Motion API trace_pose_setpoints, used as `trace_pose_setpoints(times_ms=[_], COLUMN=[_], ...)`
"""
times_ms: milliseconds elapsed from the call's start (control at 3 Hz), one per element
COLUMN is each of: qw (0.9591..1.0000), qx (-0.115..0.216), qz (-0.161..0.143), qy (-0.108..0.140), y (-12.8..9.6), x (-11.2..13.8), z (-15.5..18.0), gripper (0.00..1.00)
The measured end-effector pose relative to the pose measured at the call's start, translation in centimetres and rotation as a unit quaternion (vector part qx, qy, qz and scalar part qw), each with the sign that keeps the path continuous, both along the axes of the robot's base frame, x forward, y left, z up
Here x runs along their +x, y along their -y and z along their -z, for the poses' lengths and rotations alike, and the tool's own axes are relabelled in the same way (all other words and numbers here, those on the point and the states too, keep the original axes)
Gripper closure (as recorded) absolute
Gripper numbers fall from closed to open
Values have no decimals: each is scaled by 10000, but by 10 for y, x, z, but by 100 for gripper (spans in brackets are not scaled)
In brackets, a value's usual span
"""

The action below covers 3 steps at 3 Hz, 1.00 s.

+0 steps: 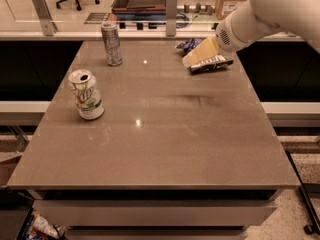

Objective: Move blue chip bag near 7up can

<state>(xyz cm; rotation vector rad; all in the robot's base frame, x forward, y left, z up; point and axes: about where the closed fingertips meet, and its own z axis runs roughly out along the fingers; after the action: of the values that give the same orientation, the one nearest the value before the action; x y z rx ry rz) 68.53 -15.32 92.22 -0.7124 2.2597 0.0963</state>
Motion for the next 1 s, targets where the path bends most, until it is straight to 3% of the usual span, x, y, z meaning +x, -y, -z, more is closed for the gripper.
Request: trace_pose_setpoints(times_ms=[333, 667, 1000], qw=[9996, 9992, 9937], qx=[13, -385, -839], qz=[153, -20, -633], qy=[242, 145, -399], y=[-7, -20, -64], x=[36, 90, 130], z=[21, 68, 120], gripper=[0, 0, 0])
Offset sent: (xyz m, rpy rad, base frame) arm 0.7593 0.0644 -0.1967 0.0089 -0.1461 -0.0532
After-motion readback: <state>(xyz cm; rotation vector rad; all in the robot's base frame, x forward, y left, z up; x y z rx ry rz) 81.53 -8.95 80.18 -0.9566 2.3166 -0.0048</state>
